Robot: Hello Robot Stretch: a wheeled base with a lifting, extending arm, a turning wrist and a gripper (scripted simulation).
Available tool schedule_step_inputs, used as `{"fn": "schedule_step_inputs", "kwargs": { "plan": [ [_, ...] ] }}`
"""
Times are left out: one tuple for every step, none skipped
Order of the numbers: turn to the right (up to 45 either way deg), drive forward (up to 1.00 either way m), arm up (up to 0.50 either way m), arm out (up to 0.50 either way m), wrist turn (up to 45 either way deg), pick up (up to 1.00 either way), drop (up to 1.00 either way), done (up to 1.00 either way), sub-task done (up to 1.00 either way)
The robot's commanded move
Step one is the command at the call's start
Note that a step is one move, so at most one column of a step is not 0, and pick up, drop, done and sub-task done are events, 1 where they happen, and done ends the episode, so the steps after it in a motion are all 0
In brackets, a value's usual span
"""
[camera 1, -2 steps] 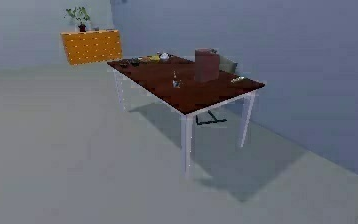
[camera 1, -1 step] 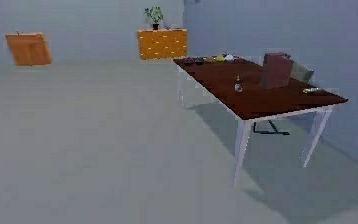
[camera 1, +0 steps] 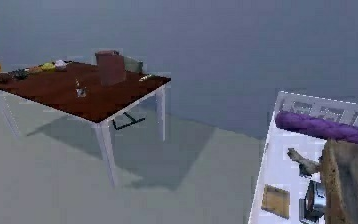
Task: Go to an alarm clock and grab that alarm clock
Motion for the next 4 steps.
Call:
{"fn": "schedule_step_inputs", "kwargs": {
  "plan": [
    [45.0,0.0,0.0,0.0,0.0,0.0,0.0,0.0,0.0],
    [24.0,0.0,0.0,0.0,0.0,0.0,0.0,0.0,0.0],
    [0.0,0.4,0.0,0.0,0.0,0.0,0.0,0.0,0.0],
    [-45.0,0.0,0.0,0.0,0.0,0.0,0.0,0.0,0.0]
  ]
}}
